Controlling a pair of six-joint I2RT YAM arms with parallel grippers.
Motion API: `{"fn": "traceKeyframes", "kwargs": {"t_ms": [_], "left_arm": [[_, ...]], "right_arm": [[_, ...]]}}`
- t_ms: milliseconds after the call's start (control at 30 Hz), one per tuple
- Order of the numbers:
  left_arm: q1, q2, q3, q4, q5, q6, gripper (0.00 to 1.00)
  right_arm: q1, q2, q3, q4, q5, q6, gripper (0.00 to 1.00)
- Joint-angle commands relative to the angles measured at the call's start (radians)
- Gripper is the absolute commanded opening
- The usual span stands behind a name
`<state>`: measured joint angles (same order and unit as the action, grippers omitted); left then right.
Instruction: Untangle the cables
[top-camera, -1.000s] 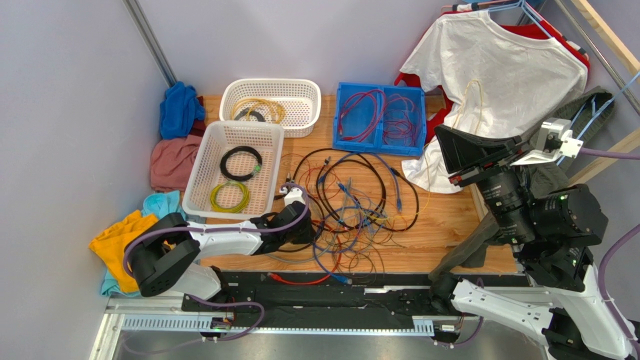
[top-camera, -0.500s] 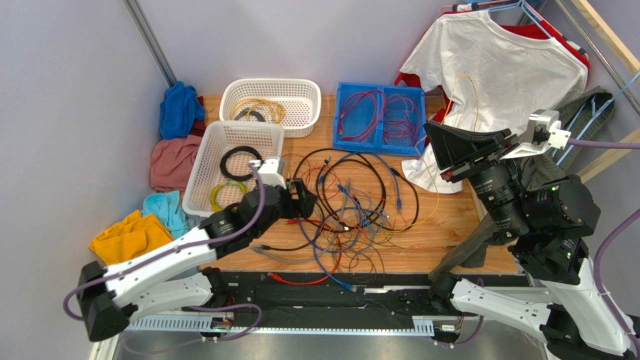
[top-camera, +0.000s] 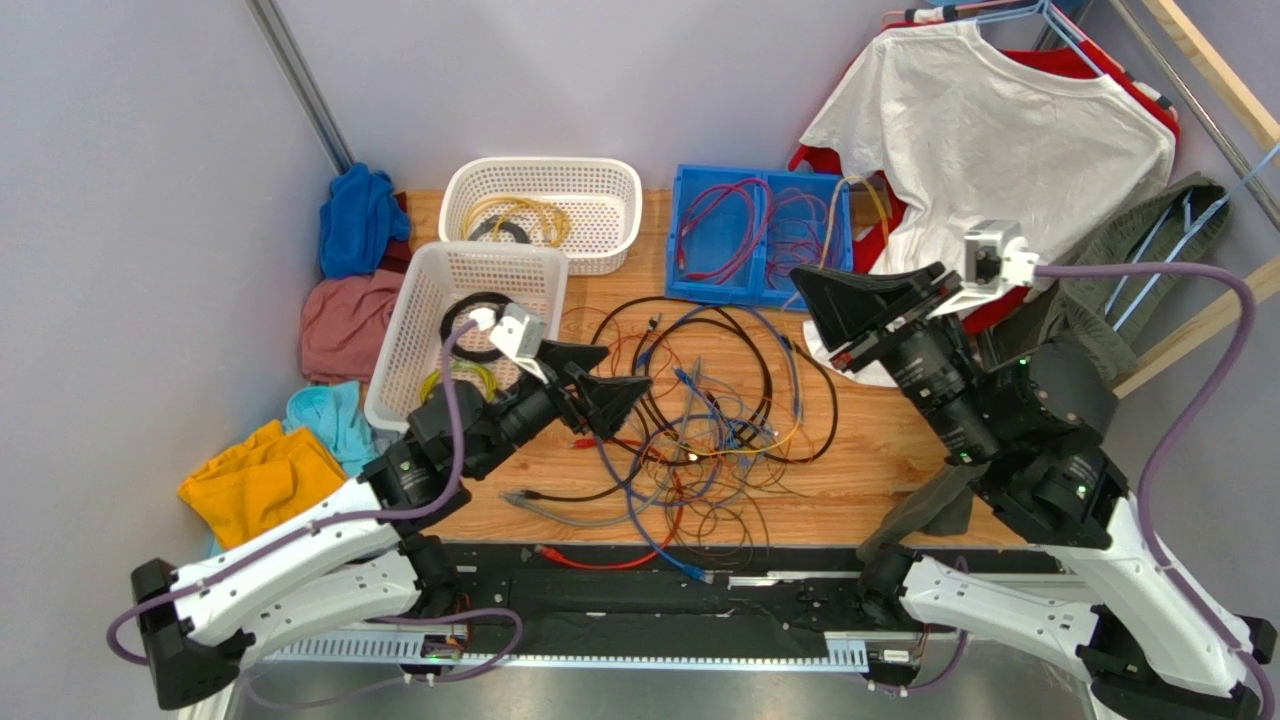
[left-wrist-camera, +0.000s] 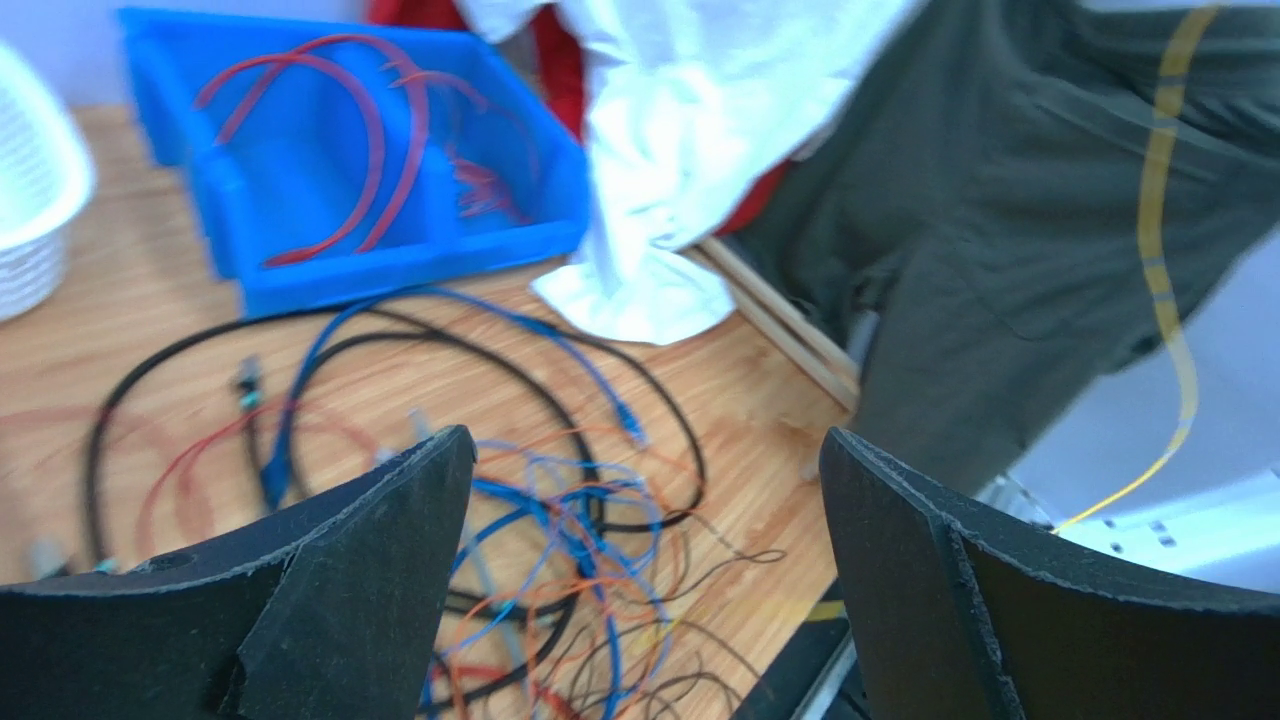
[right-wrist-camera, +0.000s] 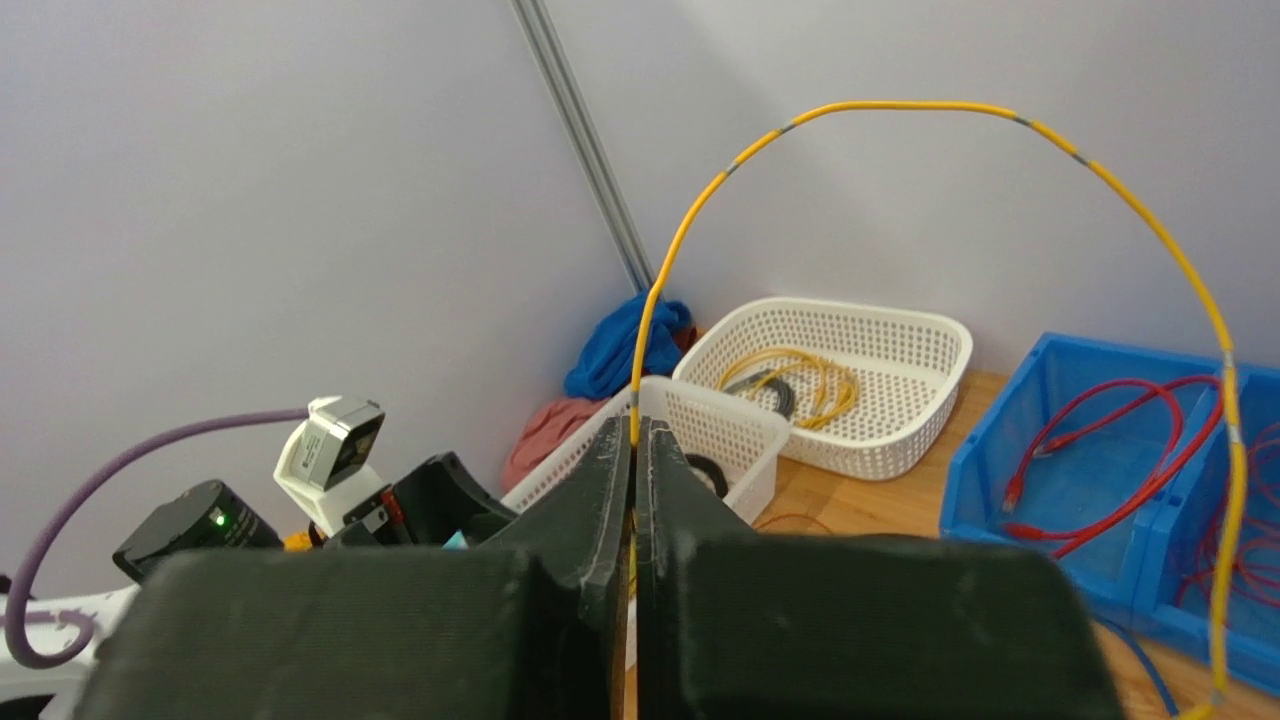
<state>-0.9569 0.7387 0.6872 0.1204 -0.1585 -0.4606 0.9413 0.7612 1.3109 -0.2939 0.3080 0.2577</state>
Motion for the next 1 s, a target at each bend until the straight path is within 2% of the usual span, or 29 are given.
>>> {"fn": "traceKeyframes", "kwargs": {"t_ms": [0,167,333,567,700,833,967], "left_arm": [[-0.043,0.129,0.037,0.243,0.211,0.094,0.95],[-0.097,0.275,0.054,0.381,0.319,0.175,0.96],[-0.109,0.333,0.025,0.568,0.393,0.157,0.96],[-0.124,0.424,0.066,0.628,0.493,0.132,0.97],[-0.146,0.493,0.094,0.662,0.507,0.122,0.97],[-0.155,0.567,0.081,0.784,0.505,0.083,0.97],[-0.155,0.610,0.066,0.840,0.499,0.059,0.97]], "right_arm": [[-0.002,0.033,-0.041,0.025,-0.070,0.066,0.00],[-0.001,0.052,-0.065,0.035,-0.105,0.094,0.00],[-0.001,0.061,-0.079,0.033,-0.125,0.106,0.00],[0.001,0.064,-0.107,0.052,-0.147,0.124,0.00],[0.001,0.072,-0.121,0.067,-0.161,0.138,0.00],[0.004,0.081,-0.110,0.044,-0.161,0.137,0.00],[0.004,0.066,-0.117,0.044,-0.156,0.132,0.00]]}}
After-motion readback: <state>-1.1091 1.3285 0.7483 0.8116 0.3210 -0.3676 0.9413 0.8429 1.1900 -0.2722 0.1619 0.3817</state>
